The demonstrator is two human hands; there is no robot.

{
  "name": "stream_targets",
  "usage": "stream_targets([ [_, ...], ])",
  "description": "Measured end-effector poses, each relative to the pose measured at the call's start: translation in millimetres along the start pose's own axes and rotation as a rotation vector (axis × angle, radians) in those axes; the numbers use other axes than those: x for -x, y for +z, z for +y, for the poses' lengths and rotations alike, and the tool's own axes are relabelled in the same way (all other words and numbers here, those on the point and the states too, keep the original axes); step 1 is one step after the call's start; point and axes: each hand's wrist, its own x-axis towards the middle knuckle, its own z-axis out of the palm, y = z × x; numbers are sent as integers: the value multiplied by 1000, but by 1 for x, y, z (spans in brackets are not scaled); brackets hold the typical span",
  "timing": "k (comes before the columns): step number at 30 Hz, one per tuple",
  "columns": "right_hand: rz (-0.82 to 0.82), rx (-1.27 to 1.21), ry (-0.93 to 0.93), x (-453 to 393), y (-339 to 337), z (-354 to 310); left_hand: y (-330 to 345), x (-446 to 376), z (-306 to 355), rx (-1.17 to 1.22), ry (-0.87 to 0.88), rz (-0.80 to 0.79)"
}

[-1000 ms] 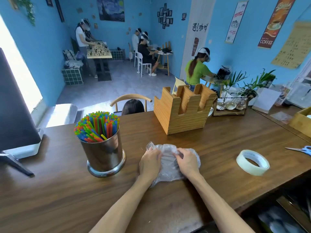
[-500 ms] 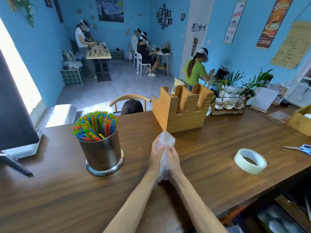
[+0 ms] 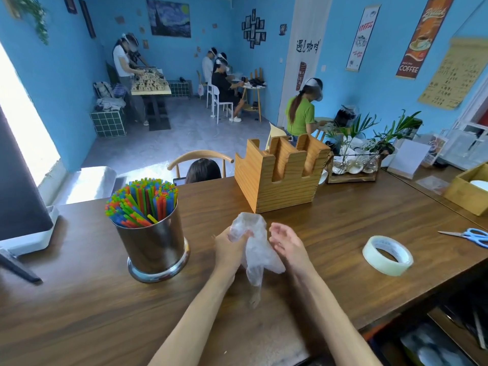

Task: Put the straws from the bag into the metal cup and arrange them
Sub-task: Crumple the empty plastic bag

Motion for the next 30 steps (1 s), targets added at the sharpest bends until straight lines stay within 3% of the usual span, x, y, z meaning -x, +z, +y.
stream_targets([
  [2,-65,93,-76,4,-3,7,6,-2,1,-38,58,100],
  [5,-148,231,-157,6,1,14,20,0,10,-43,97,105],
  [10,134,242,-185,-15,-17,4,32,-1,10,29,136,-35],
  [15,258,327,-183,-25,-32,-2,36,0,11,-115,378,-258],
  [18,268,366,-214,-26,-33,-2,44,7,17,-33,290,-452],
  [20,278,361,-211,-24,-33,-3,48,11,19,80,210,-497],
  [25,354,324,-249,-12,-35,-4,55,17,23,133,137,-432],
  [30,325,113,-153,18,-44,-8,59,24,24,165,149,-435],
])
